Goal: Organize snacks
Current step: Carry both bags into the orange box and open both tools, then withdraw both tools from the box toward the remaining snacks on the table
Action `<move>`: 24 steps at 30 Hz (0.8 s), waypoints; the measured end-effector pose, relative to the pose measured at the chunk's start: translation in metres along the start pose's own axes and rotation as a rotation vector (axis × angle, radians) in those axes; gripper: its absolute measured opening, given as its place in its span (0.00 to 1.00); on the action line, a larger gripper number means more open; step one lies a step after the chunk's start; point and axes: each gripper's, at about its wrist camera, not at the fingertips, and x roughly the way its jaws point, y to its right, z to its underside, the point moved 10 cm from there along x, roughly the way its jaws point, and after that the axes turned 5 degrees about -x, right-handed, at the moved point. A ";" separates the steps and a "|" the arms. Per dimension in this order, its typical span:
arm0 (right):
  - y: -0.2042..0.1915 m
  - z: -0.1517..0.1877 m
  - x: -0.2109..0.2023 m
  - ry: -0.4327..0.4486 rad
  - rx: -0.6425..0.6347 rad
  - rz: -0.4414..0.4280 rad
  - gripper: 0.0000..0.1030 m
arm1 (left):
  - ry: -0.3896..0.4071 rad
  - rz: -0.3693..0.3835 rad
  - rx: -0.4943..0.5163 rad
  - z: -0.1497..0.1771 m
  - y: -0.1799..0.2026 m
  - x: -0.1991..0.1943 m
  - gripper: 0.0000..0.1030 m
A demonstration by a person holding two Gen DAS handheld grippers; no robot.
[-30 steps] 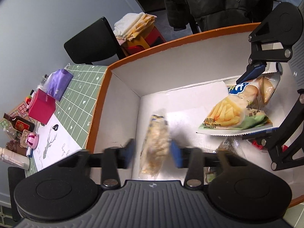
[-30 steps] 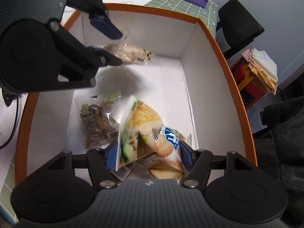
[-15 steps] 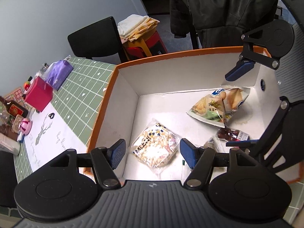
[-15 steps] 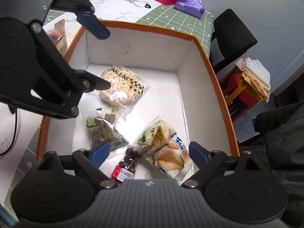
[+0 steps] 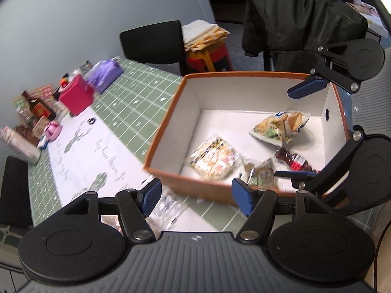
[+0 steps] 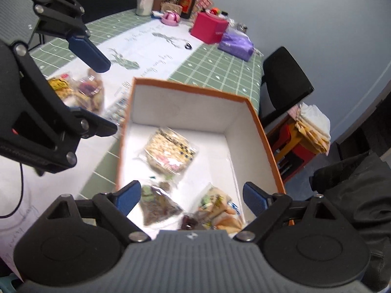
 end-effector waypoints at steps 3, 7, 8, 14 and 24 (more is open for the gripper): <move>-0.024 -0.013 -0.009 0.046 -0.021 -0.040 0.85 | -0.010 -0.006 -0.036 0.016 -0.016 -0.010 0.75; -0.057 -0.029 -0.014 0.086 -0.055 -0.101 0.86 | -0.039 -0.006 -0.095 0.042 -0.037 -0.017 0.77; -0.066 -0.032 -0.014 0.093 -0.065 -0.116 0.86 | -0.049 -0.005 -0.109 0.050 -0.042 -0.018 0.78; -0.108 -0.045 -0.005 0.122 -0.068 -0.204 0.87 | -0.104 -0.005 -0.143 0.098 -0.070 -0.022 0.80; -0.171 -0.046 0.037 0.084 -0.024 -0.335 0.87 | -0.104 0.034 -0.184 0.168 -0.096 -0.006 0.81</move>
